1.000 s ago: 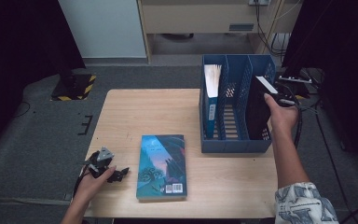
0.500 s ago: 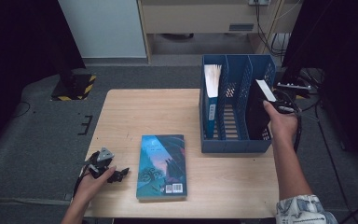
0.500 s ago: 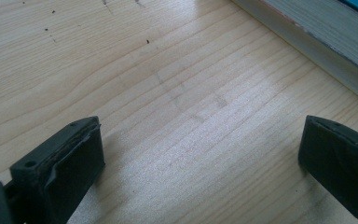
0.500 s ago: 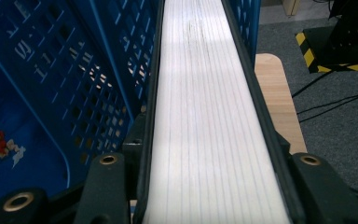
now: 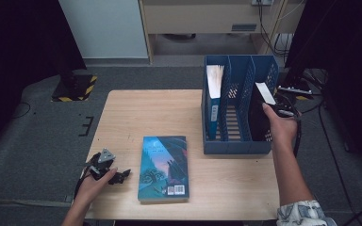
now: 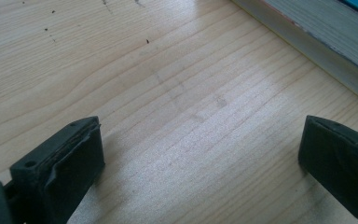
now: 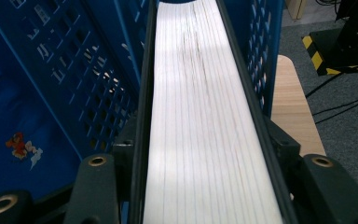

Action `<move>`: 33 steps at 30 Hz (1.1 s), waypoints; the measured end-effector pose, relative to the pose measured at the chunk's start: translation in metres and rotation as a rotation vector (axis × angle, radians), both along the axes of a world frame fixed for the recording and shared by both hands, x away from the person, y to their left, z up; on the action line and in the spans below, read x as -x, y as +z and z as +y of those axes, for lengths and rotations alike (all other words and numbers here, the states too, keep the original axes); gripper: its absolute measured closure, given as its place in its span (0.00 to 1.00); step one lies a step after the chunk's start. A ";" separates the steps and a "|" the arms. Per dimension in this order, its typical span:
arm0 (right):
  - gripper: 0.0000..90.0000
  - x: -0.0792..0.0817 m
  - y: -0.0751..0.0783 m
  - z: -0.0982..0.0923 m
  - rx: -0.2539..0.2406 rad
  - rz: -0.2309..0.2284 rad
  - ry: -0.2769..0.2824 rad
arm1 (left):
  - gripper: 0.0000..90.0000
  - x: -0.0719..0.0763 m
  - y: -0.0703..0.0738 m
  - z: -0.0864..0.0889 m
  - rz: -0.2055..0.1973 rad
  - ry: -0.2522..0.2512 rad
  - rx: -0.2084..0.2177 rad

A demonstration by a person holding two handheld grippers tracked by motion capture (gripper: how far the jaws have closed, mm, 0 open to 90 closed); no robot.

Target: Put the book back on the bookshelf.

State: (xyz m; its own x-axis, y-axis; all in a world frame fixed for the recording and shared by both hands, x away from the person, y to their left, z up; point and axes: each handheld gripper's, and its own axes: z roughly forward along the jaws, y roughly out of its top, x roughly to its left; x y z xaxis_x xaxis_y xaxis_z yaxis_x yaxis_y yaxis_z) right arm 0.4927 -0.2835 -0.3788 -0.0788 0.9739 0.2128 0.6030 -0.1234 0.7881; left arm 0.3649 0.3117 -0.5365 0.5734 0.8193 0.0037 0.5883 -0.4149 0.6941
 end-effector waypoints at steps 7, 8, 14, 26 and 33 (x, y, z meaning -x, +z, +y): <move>0.51 -0.003 0.001 0.003 -0.014 0.006 -0.010 | 0.00 0.000 0.000 0.000 0.000 0.000 0.000; 0.53 -0.003 0.002 0.003 -0.011 0.008 -0.018 | 0.00 0.000 0.000 0.000 0.000 0.000 0.000; 0.59 -0.004 0.006 0.002 0.038 -0.006 -0.045 | 0.00 0.000 0.000 0.000 0.000 0.000 0.001; 0.59 -0.016 0.017 0.002 0.084 -0.039 -0.034 | 0.00 0.000 0.000 0.000 0.000 0.000 0.000; 0.59 -0.032 0.018 0.006 0.098 -0.028 -0.032 | 0.00 0.000 0.000 0.000 0.001 0.000 0.000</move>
State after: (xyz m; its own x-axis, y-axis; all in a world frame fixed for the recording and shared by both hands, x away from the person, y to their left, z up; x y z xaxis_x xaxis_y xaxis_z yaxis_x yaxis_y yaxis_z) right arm 0.5243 -0.2776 -0.3609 -0.0519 0.9920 0.1148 0.5775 -0.0640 0.8139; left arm 0.3649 0.3117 -0.5364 0.5738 0.8190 0.0033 0.5885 -0.4150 0.6939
